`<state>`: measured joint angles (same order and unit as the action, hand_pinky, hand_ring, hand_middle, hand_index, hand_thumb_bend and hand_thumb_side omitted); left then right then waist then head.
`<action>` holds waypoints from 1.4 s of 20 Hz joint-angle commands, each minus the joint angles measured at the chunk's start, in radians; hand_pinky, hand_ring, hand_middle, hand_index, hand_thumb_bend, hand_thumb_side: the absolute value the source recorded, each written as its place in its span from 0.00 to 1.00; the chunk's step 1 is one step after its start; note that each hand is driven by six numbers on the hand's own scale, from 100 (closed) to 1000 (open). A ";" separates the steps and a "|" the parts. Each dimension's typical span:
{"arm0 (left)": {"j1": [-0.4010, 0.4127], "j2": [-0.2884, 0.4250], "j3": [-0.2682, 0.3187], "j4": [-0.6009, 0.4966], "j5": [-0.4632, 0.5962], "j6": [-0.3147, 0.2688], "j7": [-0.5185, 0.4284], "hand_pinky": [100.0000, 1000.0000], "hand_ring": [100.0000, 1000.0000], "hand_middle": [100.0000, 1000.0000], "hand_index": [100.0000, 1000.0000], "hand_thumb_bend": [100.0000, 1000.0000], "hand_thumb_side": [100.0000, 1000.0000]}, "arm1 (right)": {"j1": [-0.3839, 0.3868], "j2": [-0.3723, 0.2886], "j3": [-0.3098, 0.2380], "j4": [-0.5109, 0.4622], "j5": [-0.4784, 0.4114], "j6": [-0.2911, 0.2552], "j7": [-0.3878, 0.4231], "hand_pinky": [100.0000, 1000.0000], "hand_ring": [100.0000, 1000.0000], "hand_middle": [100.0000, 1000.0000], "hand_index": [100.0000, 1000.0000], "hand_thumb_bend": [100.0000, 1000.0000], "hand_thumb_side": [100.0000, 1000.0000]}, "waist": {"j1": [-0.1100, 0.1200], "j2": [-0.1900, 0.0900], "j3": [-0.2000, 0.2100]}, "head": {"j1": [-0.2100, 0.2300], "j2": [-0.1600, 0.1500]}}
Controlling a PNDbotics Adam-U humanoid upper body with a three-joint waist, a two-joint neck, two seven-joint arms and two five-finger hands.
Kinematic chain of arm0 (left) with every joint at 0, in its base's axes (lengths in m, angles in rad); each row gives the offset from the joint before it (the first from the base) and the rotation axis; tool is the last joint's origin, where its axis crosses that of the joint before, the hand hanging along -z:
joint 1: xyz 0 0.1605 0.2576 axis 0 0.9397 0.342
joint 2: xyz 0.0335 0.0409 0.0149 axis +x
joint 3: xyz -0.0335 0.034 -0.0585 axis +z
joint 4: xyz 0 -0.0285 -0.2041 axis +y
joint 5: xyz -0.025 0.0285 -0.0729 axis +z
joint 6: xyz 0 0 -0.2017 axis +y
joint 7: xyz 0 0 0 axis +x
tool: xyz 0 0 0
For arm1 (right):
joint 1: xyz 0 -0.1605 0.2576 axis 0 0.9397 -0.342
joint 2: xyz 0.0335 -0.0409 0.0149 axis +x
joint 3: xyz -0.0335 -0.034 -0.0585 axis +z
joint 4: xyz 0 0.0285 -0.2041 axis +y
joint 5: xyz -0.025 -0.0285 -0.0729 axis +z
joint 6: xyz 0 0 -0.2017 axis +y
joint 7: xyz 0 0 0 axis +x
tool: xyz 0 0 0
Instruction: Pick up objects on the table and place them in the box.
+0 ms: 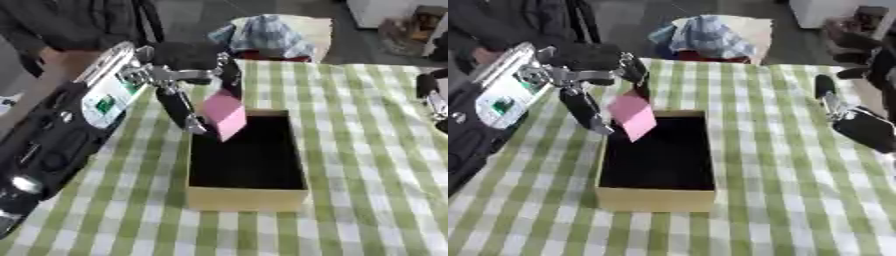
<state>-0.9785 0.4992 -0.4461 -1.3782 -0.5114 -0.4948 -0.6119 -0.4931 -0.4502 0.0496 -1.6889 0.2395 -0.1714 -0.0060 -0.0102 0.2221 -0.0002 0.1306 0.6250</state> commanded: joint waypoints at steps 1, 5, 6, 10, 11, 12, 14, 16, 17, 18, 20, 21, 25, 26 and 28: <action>-0.002 -0.011 -0.009 0.008 -0.007 -0.025 -0.037 0.72 0.57 0.46 0.62 0.24 0.12 | -0.016 -0.012 -0.010 -0.016 -0.008 -0.002 -0.003 0.68 0.80 0.83 0.91 0.10 0.37 | -0.001 -0.016 0.000 | 0.004 0.005; 0.013 -0.038 -0.024 0.038 -0.041 -0.034 -0.057 0.72 0.59 0.50 0.65 0.26 0.17 | -0.016 -0.010 -0.010 -0.016 -0.009 -0.003 -0.003 0.68 0.80 0.83 0.91 0.09 0.37 | -0.001 -0.014 -0.001 | 0.008 0.006; 0.015 -0.045 -0.027 0.045 -0.057 -0.037 -0.062 0.72 0.60 0.50 0.65 0.27 0.17 | -0.017 -0.010 -0.010 -0.016 -0.009 -0.003 -0.002 0.68 0.80 0.83 0.91 0.09 0.37 | -0.001 -0.014 -0.001 | 0.009 0.006; 0.027 -0.068 -0.033 0.083 -0.121 -0.055 -0.073 0.74 0.64 0.55 0.70 0.33 0.22 | -0.016 -0.008 -0.010 -0.016 -0.010 -0.003 -0.002 0.68 0.80 0.83 0.91 0.09 0.37 | 0.000 -0.012 -0.001 | 0.013 0.006; 0.030 -0.072 -0.033 0.095 -0.142 -0.059 -0.076 0.75 0.68 0.60 0.74 0.40 0.28 | -0.016 -0.008 -0.010 -0.016 -0.010 -0.003 -0.002 0.68 0.80 0.83 0.91 0.09 0.37 | 0.000 -0.012 -0.001 | 0.013 0.006; 0.032 -0.077 -0.033 0.104 -0.167 -0.066 -0.078 0.76 0.70 0.63 0.76 0.44 0.29 | -0.016 -0.008 -0.010 -0.016 -0.010 -0.003 -0.002 0.68 0.80 0.83 0.91 0.09 0.37 | 0.000 -0.012 0.000 | 0.014 0.006; 0.035 -0.082 -0.029 0.119 -0.212 -0.079 -0.068 0.79 0.75 0.70 0.83 0.57 0.41 | -0.016 -0.008 -0.010 -0.016 -0.010 -0.003 -0.002 0.68 0.80 0.83 0.91 0.09 0.37 | 0.000 -0.011 0.000 | 0.015 0.006; 0.035 -0.082 -0.024 0.118 -0.253 -0.092 -0.043 0.80 0.78 0.74 0.86 0.70 0.52 | -0.014 -0.007 -0.011 -0.015 -0.010 -0.003 -0.002 0.68 0.80 0.83 0.91 0.09 0.37 | 0.000 -0.011 0.002 | 0.015 0.007; 0.035 -0.081 -0.022 0.115 -0.271 -0.095 -0.029 0.81 0.79 0.76 0.88 0.78 0.58 | -0.014 -0.007 -0.011 -0.015 -0.010 -0.003 -0.001 0.68 0.80 0.83 0.91 0.09 0.37 | 0.000 -0.011 0.003 | 0.016 0.007; 0.034 -0.078 -0.020 0.108 -0.288 -0.098 -0.017 0.82 0.80 0.77 0.89 0.82 0.60 | -0.013 -0.007 -0.011 -0.015 -0.010 -0.003 -0.001 0.68 0.80 0.83 0.91 0.08 0.37 | 0.001 -0.011 0.004 | 0.017 0.008; 0.034 -0.070 -0.014 0.088 -0.316 -0.101 0.006 0.83 0.82 0.79 0.90 0.86 0.63 | -0.012 -0.007 -0.011 -0.015 -0.010 -0.003 -0.001 0.68 0.80 0.83 0.91 0.08 0.37 | 0.001 -0.011 0.006 | 0.017 0.008; 0.035 -0.066 -0.012 0.075 -0.326 -0.102 0.015 0.83 0.83 0.81 0.91 0.90 0.66 | -0.012 -0.006 -0.011 -0.014 -0.010 -0.003 -0.001 0.68 0.80 0.83 0.91 0.08 0.37 | 0.001 -0.011 0.007 | 0.017 0.008; 0.038 -0.038 0.000 0.002 -0.340 -0.099 0.044 0.85 0.85 0.85 0.92 0.99 0.77 | -0.009 -0.008 -0.012 -0.013 -0.010 -0.004 -0.002 0.68 0.80 0.83 0.91 0.08 0.37 | 0.001 -0.013 0.012 | 0.017 0.010; 0.040 -0.029 0.004 -0.020 -0.335 -0.096 0.049 0.85 0.85 0.86 0.93 0.99 0.77 | -0.009 -0.008 -0.012 -0.013 -0.010 -0.004 -0.002 0.68 0.80 0.83 0.91 0.08 0.38 | 0.002 -0.014 0.014 | 0.017 0.010; 0.045 -0.011 0.016 -0.065 -0.315 -0.085 0.059 0.84 0.83 0.83 0.92 0.95 0.74 | -0.008 -0.008 -0.013 -0.013 -0.010 -0.004 -0.002 0.68 0.79 0.83 0.91 0.08 0.37 | 0.002 -0.015 0.017 | 0.015 0.010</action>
<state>-0.9213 0.4558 -0.4498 -1.4038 -0.8367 -0.5618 -0.5424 -0.4918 -0.4435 0.0491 -1.6889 0.2348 -0.1731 -0.0068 -0.0080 0.2277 0.0153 0.1465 0.6321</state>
